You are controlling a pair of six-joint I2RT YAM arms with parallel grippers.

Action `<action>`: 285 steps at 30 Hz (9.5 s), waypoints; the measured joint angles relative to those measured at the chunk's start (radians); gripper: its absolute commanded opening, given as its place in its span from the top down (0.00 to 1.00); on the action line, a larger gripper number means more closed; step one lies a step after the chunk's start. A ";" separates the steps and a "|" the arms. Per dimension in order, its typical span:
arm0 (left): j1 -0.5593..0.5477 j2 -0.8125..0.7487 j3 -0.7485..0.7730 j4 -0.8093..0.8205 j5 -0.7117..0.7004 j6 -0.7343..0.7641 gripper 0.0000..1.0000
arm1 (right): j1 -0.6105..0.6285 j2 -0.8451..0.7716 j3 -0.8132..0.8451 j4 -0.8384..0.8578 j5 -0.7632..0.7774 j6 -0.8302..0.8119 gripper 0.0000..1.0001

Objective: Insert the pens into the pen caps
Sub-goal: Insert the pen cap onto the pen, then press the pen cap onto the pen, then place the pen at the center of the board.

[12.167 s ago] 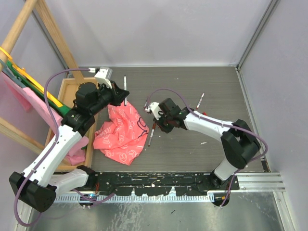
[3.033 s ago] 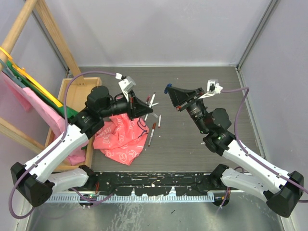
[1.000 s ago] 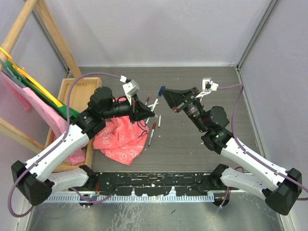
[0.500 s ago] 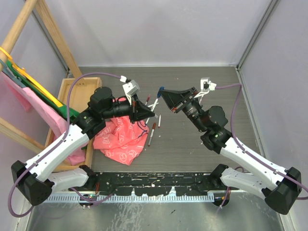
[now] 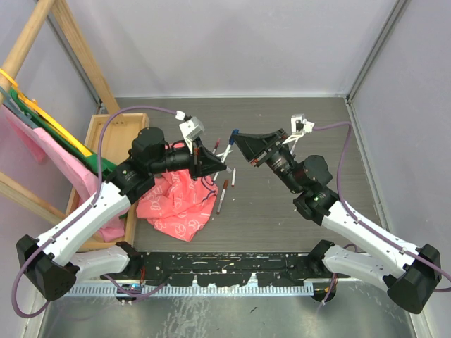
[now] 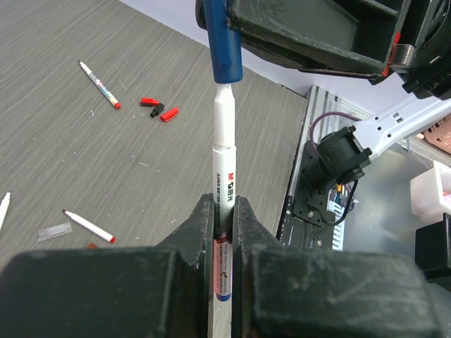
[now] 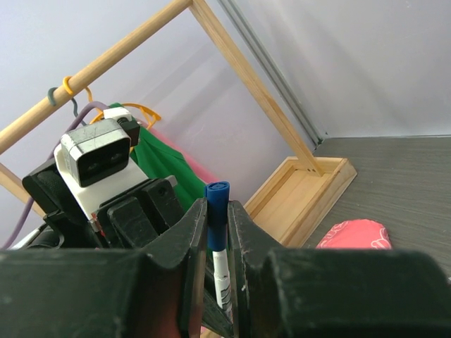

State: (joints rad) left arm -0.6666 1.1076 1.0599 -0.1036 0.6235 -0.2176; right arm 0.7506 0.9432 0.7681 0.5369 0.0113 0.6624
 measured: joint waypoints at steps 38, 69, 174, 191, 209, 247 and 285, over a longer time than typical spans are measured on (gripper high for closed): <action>-0.008 -0.003 0.002 -0.079 -0.181 -0.060 1.00 | -0.006 -0.022 -0.141 -0.018 -0.132 -0.005 0.60; -0.005 -0.045 0.314 -0.292 -0.456 -0.326 1.00 | -0.006 -0.033 0.097 -0.286 -0.010 -0.129 0.57; -0.010 -0.033 0.184 -0.300 -0.134 -0.093 1.00 | 0.047 0.173 0.325 -0.347 -0.152 -0.023 1.00; -0.036 -0.026 0.246 -0.453 -0.140 -0.137 1.00 | 0.259 0.151 0.232 -0.253 0.171 -0.143 1.00; -0.028 -0.022 0.245 -0.363 -0.095 -0.109 1.00 | 0.293 0.167 0.388 -0.405 0.277 -0.218 0.91; -0.052 0.000 0.178 -0.541 -0.444 -0.063 1.00 | 0.322 -0.154 0.066 -0.974 0.516 -0.064 0.47; -0.362 0.795 0.360 -0.477 -0.787 -0.385 1.00 | -0.080 -0.323 -0.017 -1.273 0.190 0.038 0.31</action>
State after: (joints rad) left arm -1.0283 1.9022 1.4200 -0.5804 -0.1638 -0.6022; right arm 0.6701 0.6201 0.7513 -0.7361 0.2016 0.7006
